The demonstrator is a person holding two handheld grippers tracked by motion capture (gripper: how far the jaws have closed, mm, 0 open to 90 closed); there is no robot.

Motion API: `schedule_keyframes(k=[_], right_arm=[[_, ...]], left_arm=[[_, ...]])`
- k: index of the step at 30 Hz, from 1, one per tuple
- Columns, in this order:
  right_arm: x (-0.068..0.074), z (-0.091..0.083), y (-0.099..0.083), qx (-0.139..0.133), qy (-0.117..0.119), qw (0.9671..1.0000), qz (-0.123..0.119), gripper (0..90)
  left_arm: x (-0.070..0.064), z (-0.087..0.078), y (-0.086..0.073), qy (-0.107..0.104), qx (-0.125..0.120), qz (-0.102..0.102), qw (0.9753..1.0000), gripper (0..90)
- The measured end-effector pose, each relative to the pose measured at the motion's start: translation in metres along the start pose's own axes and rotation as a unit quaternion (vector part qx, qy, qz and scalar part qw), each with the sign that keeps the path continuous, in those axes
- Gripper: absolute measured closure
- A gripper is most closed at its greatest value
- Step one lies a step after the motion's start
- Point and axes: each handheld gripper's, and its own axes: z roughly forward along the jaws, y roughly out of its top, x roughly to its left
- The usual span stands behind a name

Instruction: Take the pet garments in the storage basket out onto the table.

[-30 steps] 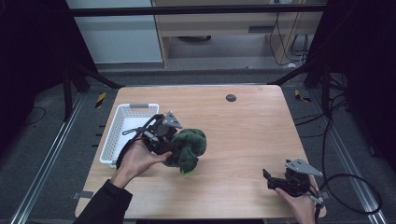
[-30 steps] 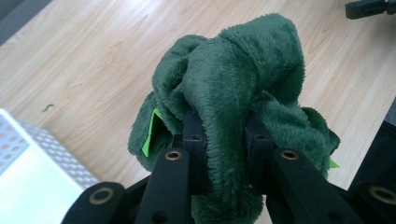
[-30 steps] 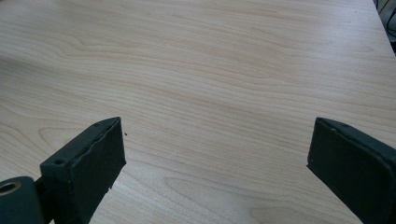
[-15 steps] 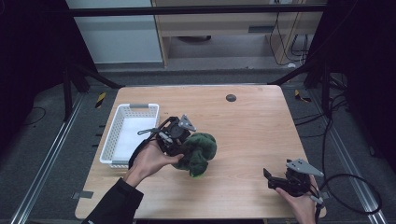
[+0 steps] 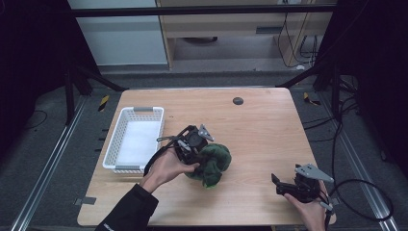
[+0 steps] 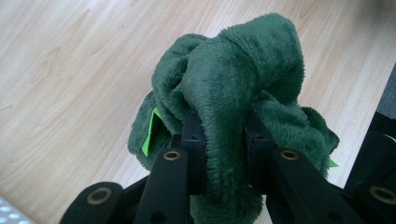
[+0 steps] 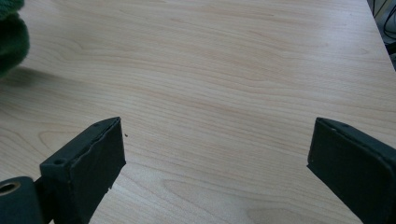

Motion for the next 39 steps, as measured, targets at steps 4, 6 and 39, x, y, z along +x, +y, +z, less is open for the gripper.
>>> schedule_keyframes(k=[4, 6, 39], right_arm=[[0.0, 0.0, 0.0, -0.001, -0.001, 1.0, -0.004, 3.9], [0.0, 0.0, 0.0, 0.0, 0.0, 1.0, -0.001, 3.9], [0.001, 0.001, -0.001, 0.004, 0.002, 1.0, -0.004, 3.7]], left_arm=[[-0.001, 0.009, 0.0, -0.004, 0.006, 0.002, 1.0, 74.5], [-0.001, 0.013, 0.0, -0.007, 0.007, 0.002, 0.9999, 74.4], [0.002, 0.054, -0.007, -0.004, 0.029, 0.0, 0.9996, 54.3]])
